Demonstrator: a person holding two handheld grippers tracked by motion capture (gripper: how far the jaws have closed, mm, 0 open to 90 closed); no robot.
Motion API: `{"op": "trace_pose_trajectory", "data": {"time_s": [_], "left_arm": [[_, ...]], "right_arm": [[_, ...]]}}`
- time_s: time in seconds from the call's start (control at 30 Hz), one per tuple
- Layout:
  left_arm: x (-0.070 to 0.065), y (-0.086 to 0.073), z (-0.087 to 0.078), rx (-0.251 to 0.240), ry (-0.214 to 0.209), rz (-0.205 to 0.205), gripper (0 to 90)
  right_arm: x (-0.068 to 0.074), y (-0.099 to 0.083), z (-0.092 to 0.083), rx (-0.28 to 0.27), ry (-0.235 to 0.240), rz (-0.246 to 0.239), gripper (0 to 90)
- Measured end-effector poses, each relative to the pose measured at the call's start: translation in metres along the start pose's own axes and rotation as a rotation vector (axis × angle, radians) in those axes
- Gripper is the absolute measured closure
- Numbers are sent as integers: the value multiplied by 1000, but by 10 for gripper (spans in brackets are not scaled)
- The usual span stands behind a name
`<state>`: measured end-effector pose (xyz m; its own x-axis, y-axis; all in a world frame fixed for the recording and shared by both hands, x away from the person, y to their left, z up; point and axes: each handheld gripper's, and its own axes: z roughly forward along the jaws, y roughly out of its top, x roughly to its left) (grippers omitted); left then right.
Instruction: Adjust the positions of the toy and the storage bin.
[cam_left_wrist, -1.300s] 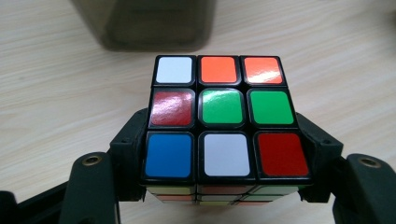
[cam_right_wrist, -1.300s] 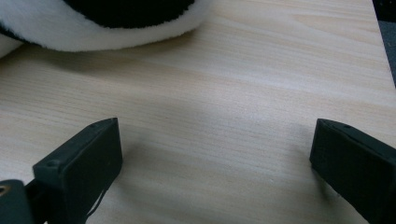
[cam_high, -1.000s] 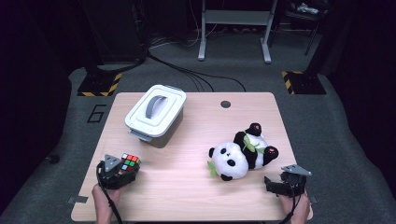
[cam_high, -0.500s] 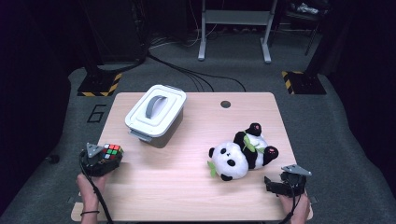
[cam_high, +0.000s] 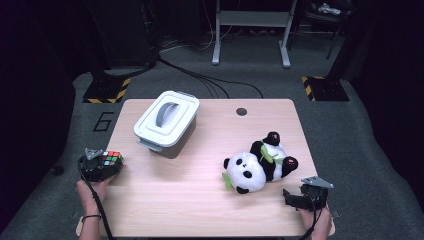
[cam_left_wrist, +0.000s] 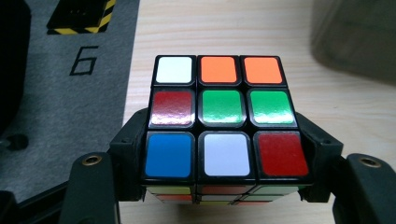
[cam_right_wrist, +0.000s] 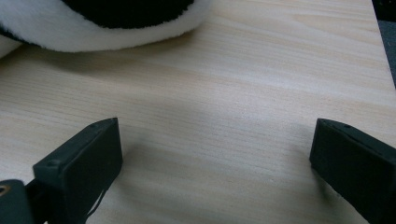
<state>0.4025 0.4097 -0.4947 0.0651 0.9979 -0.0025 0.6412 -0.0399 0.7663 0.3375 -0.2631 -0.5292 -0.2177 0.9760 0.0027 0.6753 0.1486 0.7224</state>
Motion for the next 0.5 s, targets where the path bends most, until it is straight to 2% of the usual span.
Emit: {"op": "trace_pose_trajectory", "data": {"time_s": [0.2,0.5], "left_arm": [[6,-2,10,30,9,-17,339],[9,-5,13,27,6,-20,337]], "right_arm": [[0,0,0,0,0,-1,18],[0,0,0,0,-1,-3,18]]}}
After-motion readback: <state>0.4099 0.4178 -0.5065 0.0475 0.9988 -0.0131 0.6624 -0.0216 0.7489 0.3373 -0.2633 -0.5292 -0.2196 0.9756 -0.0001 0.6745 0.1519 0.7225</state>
